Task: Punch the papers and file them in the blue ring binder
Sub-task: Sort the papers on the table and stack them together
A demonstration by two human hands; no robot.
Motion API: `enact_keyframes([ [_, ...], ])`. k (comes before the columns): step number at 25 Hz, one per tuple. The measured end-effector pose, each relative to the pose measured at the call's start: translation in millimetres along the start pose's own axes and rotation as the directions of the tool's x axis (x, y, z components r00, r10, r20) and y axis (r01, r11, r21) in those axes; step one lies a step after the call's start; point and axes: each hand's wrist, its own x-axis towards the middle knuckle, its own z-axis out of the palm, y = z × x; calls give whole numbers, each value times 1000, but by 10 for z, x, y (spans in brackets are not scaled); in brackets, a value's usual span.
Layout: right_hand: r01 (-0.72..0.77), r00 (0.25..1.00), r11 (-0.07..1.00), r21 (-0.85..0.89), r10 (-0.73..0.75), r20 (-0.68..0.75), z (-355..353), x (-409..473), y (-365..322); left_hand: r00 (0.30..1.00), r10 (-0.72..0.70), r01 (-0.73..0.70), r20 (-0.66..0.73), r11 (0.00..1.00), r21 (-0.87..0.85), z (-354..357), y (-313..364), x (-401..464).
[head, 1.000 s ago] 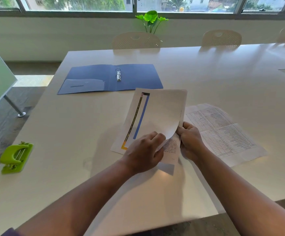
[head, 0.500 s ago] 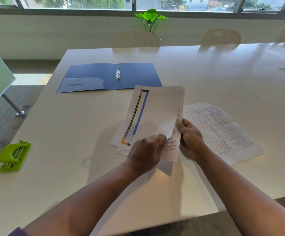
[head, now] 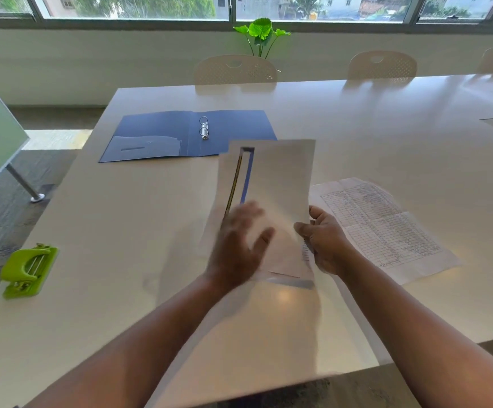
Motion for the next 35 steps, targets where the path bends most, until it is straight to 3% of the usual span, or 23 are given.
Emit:
enact_keyframes([
  [2, 82, 995, 995, 60, -86, 58, -4, -24, -13, 950, -221, 216, -222, 975, -45, -283, -115, 223],
  [4, 144, 981, 984, 109, -156, 112, 12, -37, -83, 891, -413, 375, -190, 904, -206, -616, -150, 416],
  [5, 166, 974, 977, 134, -184, 131, 34, -36, -130, 891, -433, 385, -135, 880, -280, -755, -161, 489],
  [8, 231, 950, 954, 192, -264, 168, 164, -51, -271, 920, -380, 324, -96, 875, -358, -1028, -169, 650],
  [13, 332, 916, 918, 216, -369, 159, 335, -79, -506, 940, -284, 189, -188, 895, -405, -1139, 17, 679],
  [20, 355, 912, 927, 121, -372, 172, 361, -142, -551, 961, -225, 147, -158, 905, -400, -997, -59, 419],
  [25, 441, 869, 885, 149, -463, 177, 427, -201, -757, 950, -155, 21, -272, 899, -437, -1066, 5, 475],
  [31, 412, 895, 911, 12, -407, 182, 445, -225, -678, 940, -217, 47, -262, 846, -532, -1006, -1, 421],
  [35, 429, 887, 903, 6, -423, 186, 472, -250, -736, 913, -222, -7, -343, 831, -556, -1006, 42, 454],
])
